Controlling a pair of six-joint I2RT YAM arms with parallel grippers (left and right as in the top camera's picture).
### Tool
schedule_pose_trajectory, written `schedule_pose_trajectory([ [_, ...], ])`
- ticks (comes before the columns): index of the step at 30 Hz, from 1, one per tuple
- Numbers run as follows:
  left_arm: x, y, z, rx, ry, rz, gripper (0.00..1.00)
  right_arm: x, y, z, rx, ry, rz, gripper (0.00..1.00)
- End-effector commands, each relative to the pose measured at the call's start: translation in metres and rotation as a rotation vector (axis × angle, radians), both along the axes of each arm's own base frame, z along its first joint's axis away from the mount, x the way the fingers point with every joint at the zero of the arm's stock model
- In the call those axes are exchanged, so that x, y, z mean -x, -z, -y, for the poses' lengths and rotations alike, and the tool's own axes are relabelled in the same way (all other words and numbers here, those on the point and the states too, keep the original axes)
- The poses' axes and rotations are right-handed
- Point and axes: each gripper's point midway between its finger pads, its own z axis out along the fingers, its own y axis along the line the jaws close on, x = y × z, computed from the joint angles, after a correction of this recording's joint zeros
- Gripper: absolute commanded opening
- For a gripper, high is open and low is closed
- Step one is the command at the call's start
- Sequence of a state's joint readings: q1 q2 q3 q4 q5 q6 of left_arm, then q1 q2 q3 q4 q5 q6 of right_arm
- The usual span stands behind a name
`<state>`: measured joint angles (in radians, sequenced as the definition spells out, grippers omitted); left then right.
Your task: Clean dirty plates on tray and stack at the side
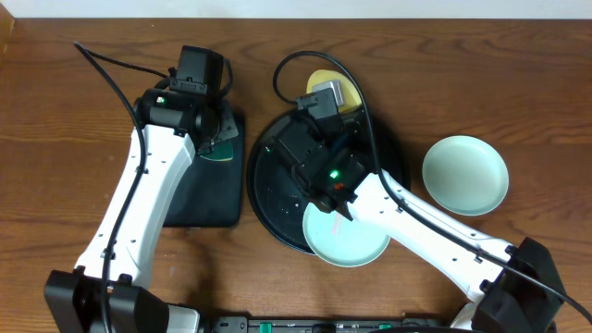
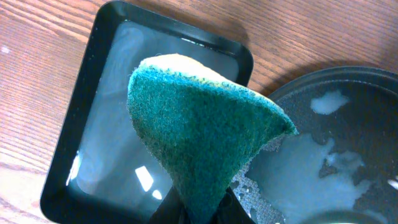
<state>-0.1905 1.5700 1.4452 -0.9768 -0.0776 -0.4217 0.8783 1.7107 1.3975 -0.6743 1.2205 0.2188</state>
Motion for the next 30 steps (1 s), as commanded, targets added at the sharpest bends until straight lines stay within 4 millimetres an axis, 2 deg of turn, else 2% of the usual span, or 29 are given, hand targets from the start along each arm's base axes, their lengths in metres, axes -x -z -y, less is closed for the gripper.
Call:
schedule_pose_trajectory([
  [1,0.001,0.002,-0.002,-0.005,0.003,-0.008,0.07,0.006,-0.032,0.015,0.054,0.098,0.145,0.01],
  [7,0.001,0.002,-0.002,-0.006,0.004,-0.009,0.08,0.009,-0.033,0.009,0.050,0.084,0.154,0.01],
  [12,0.001,0.002,-0.002,-0.006,0.004,-0.009,0.08,0.005,-0.019,0.001,-0.001,0.033,0.088,0.01],
  [14,0.002,0.003,-0.002,-0.006,0.003,-0.009,0.08,0.000,-0.003,-0.004,-0.056,-0.013,0.009,0.01],
  [16,0.002,0.002,-0.002,-0.006,0.003,-0.009,0.07,-0.005,0.021,-0.011,-0.139,-0.078,-0.116,0.01],
  [18,0.002,0.002,-0.002,-0.006,0.003,-0.009,0.08,-0.006,0.053,-0.021,-0.298,-0.140,-0.277,0.01],
  [20,0.002,0.003,-0.002,-0.006,0.003,-0.009,0.07,-0.007,0.074,-0.024,-0.443,-0.158,-0.392,0.01],
  [21,0.002,0.003,-0.002,-0.006,0.003,-0.009,0.07,-0.009,0.093,-0.024,-0.569,-0.168,-0.502,0.01],
  [24,0.002,0.002,-0.002,-0.006,0.003,-0.009,0.07,-0.014,0.120,-0.018,-0.692,-0.153,-0.620,0.01],
  [30,0.002,0.002,-0.002,-0.006,0.003,-0.009,0.07,-0.022,0.176,-0.005,-0.795,-0.085,-0.778,0.01],
])
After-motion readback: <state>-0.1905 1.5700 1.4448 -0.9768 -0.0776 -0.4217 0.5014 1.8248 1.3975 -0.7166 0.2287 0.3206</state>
